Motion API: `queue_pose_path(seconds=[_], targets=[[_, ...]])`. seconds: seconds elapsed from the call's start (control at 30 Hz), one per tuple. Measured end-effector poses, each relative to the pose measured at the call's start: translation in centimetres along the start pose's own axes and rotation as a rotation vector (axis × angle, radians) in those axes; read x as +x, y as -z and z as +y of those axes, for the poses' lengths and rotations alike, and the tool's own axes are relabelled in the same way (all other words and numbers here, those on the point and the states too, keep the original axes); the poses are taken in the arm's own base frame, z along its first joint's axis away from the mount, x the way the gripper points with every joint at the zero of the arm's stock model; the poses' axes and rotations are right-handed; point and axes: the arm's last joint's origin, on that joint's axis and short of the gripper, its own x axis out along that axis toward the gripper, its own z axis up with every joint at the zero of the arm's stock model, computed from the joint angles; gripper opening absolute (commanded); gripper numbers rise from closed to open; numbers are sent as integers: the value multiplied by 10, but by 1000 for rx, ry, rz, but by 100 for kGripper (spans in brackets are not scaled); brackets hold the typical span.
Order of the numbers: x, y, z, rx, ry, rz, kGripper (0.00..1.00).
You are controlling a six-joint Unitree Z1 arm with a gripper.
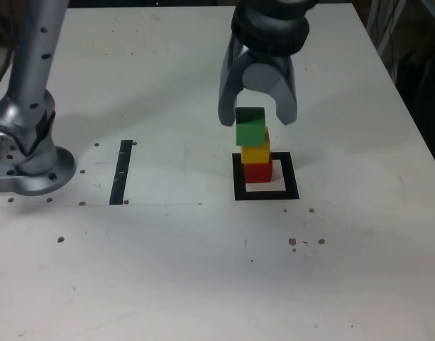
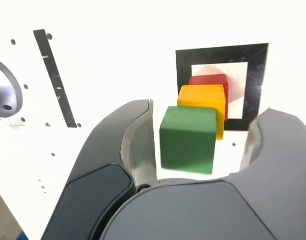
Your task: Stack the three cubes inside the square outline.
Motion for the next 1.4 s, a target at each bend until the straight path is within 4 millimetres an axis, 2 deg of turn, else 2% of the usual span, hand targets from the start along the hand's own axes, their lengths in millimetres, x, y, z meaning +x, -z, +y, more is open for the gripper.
queue_pose_path(seconds=[0.13,0.27,0.5,0.8,0.9,1.1,1.27,1.4], targets=[[-24,32,5,-6,9,-58,99],[-36,64,9,-9,31,-90,99],[-21,129,9,11,40,-38,99],[15,195,12,0,53,-115,99],[30,207,10,4,73,-159,99],[80,204,2,20,69,-90,99],[121,217,-4,31,33,81,99],[125,218,-5,26,23,97,100]])
